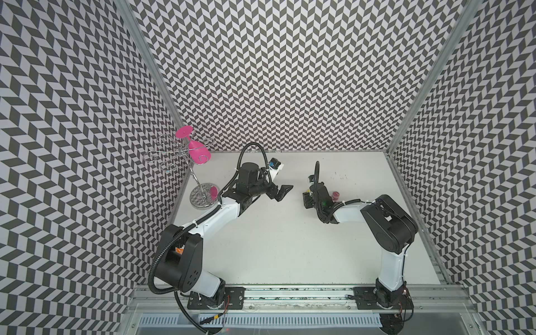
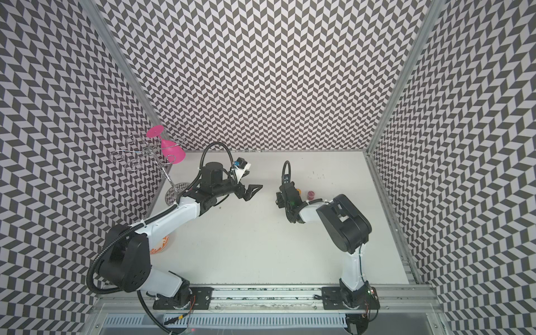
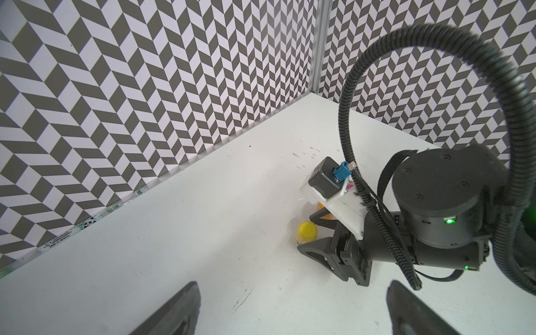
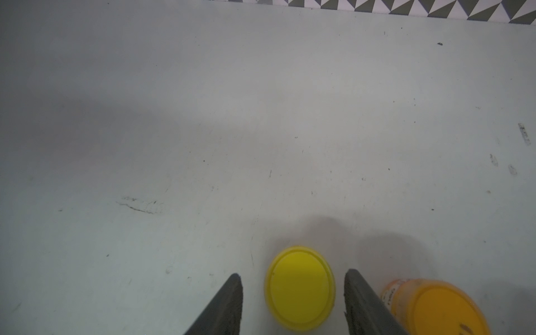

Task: Close the paint jar lid
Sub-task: Place the paint jar at the center of the board.

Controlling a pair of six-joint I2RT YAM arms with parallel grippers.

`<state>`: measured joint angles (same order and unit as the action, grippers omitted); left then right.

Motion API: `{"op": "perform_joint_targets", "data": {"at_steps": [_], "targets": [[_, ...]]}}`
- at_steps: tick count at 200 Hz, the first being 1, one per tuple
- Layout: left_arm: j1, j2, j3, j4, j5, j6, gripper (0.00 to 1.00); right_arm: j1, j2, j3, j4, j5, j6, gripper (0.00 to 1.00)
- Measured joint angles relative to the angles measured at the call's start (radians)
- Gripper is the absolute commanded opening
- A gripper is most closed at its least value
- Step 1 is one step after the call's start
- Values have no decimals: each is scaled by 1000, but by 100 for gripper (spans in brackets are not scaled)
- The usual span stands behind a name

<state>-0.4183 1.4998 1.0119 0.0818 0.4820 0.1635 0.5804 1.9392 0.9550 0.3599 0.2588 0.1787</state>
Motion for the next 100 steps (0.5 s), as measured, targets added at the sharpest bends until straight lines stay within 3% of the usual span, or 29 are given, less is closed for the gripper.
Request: {"op": "perform_joint_targets", "data": {"at_steps": [73,100], "targets": [[0,0,0,-9,-14,3,100,0,-90,18,-18,23,-27,64],[0,0,0,-8,-13,3,100,0,-164,14,-32,33,-38,80]]}}
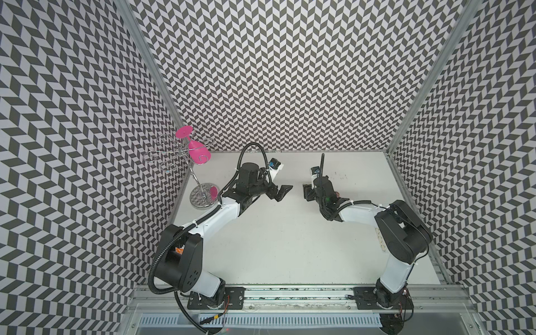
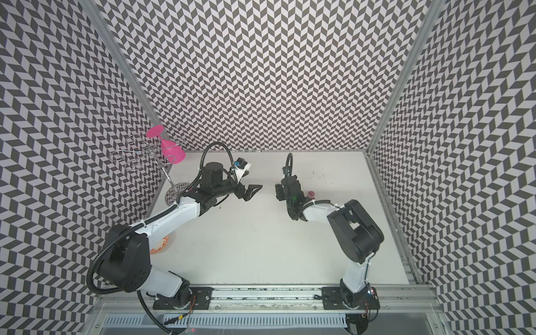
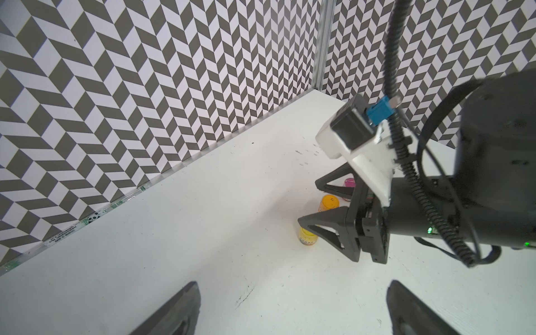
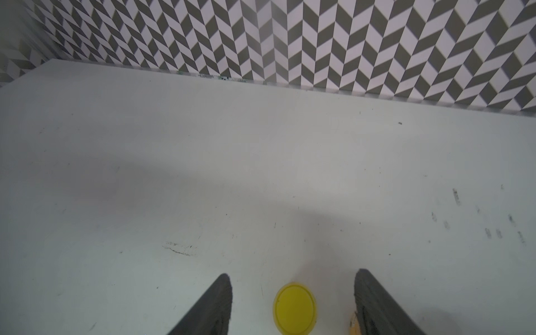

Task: Close the paint jar lid
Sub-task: Place the paint jar at the center of the board, then reset both arms

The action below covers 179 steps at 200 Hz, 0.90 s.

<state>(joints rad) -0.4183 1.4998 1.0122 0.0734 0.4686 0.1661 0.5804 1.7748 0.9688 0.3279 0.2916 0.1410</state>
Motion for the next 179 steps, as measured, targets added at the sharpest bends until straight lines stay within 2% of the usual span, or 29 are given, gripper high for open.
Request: {"op": "perform_joint_targets", "data": {"at_steps": [36,76,104,129,150,179], "targets": [[8,-8,0,0,16,0,100,0,-222,-91,-16,-3,-2,100],[18,-93,-16,9,31,17,100,0,-553,-207,-93,3,0,99],[19,-236,-69,19,10,58,100,0,-800,-270,-208,30,1,99],[4,-411,-145,37,-61,84,100,-1,-1038,-302,-337,70,9,99],[-5,-554,-216,53,-144,49,100,-1,-1195,-313,-417,119,28,100],[-5,-685,-391,164,-292,-82,100,-2,-1276,-384,-406,175,35,99]]}}
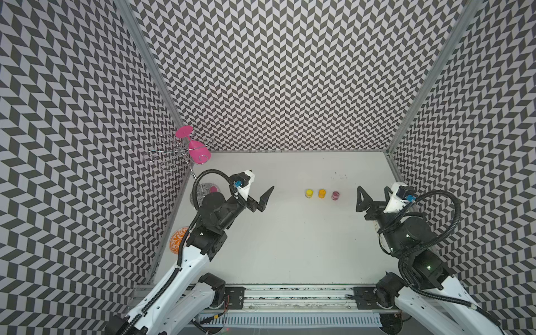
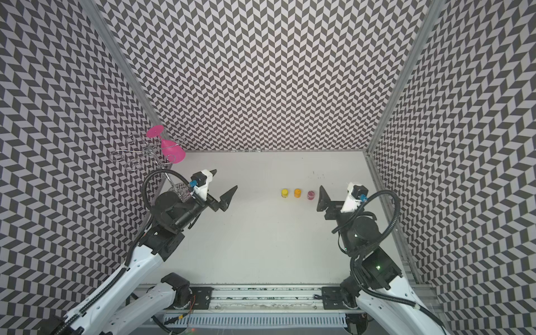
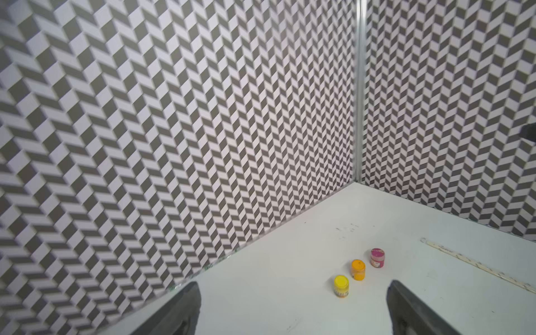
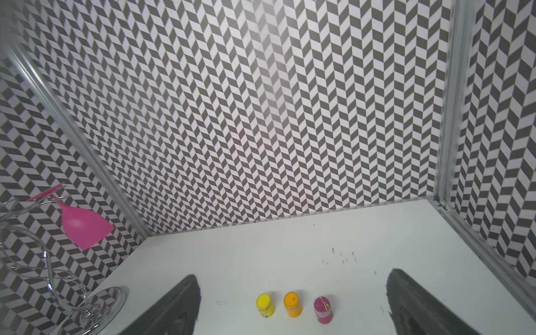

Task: Close the paint jar lid
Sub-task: Reset both arms

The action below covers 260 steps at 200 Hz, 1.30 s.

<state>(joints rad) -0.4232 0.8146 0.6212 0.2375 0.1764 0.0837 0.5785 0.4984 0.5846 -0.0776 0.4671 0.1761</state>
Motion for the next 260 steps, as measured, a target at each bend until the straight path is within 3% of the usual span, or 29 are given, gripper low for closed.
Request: {"op": "perform_joint_targets", "data": {"at_steps": [26,56,79,98,136,157,196,228,260], "targets": [[0,38,-148,122,-145,-63,100,-11,72,-98,57,23,0,99],[31,197,-185,239,-337,-39,100,-60,243,-108,225,22,-32,99],[95,292,-186,348,-452,8,100,-155,358,-70,339,16,-45,100],[178,320,-230,450,-493,20,100,-260,366,-72,416,16,-51,99],[328,394,-401,712,-449,-8,100,-518,299,-230,631,23,-63,99],[368,513,-428,819,-369,-33,100,-621,380,-303,737,-48,-63,99],[409,723,-512,1100,-239,-51,100,-640,705,-422,1003,-295,-76,100],[411,733,-506,1174,-188,-52,100,-640,922,-519,1279,-465,-98,100],[411,732,-495,1189,-157,-50,100,-632,1063,-431,1365,-581,-129,99]]}}
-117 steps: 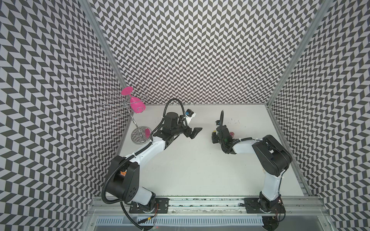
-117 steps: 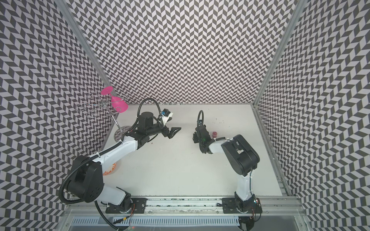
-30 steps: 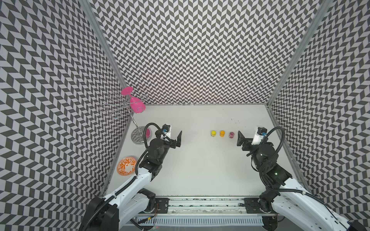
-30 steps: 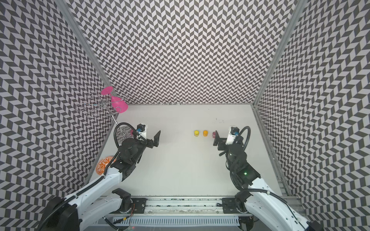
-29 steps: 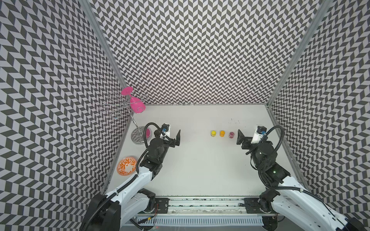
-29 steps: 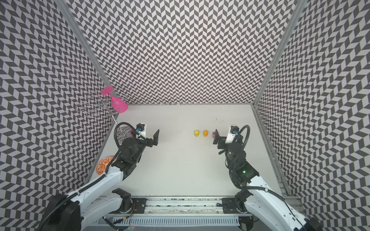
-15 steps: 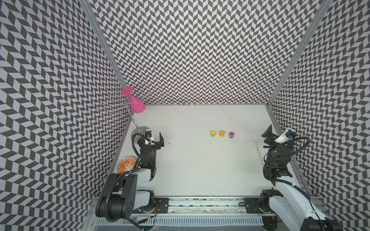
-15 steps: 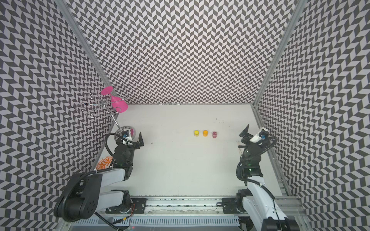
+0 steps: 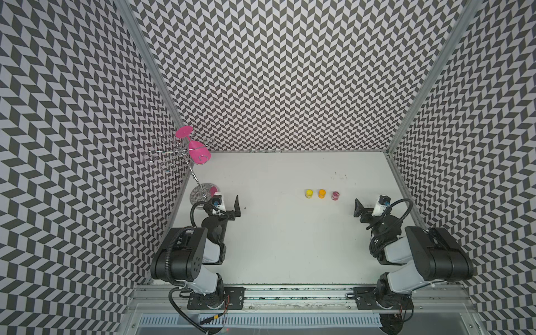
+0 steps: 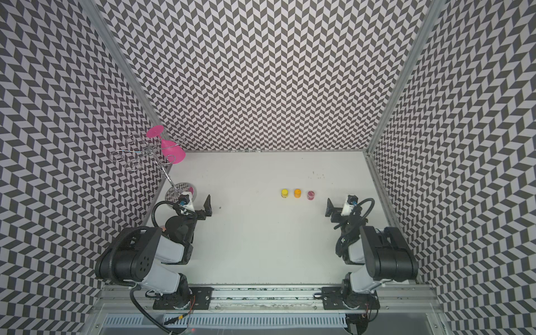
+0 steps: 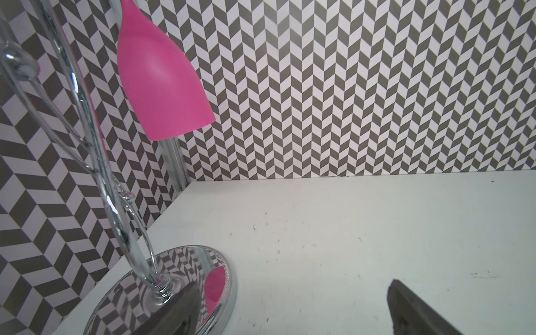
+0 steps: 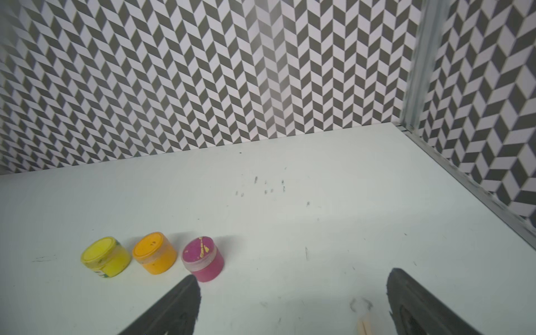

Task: Close the paint jar lid
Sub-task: Reset both arms

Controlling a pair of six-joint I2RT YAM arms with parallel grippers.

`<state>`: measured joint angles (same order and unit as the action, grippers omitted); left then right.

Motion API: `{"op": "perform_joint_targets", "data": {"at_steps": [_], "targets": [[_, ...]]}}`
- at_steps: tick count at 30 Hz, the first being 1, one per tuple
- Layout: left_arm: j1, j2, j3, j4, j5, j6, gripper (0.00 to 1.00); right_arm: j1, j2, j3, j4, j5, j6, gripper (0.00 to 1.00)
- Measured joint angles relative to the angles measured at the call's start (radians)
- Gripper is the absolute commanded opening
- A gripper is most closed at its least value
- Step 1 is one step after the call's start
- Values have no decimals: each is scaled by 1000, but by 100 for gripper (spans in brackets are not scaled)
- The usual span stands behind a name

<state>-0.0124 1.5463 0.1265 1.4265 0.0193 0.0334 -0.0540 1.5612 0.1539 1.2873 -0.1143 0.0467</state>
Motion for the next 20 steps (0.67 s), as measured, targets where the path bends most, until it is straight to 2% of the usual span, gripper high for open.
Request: {"op": "perform_joint_targets", "data": {"at_steps": [2,6,20], "targets": [[0,4,26,-25,6,2,100,14,-10,66,-45,-16,-21,99],[0,4,111,-107,15,2,100,39,-10,90,3,-18,-43,99],[3,4,106,-138,51,14,100,45,-9,89,-10,-18,-63,99]]}}
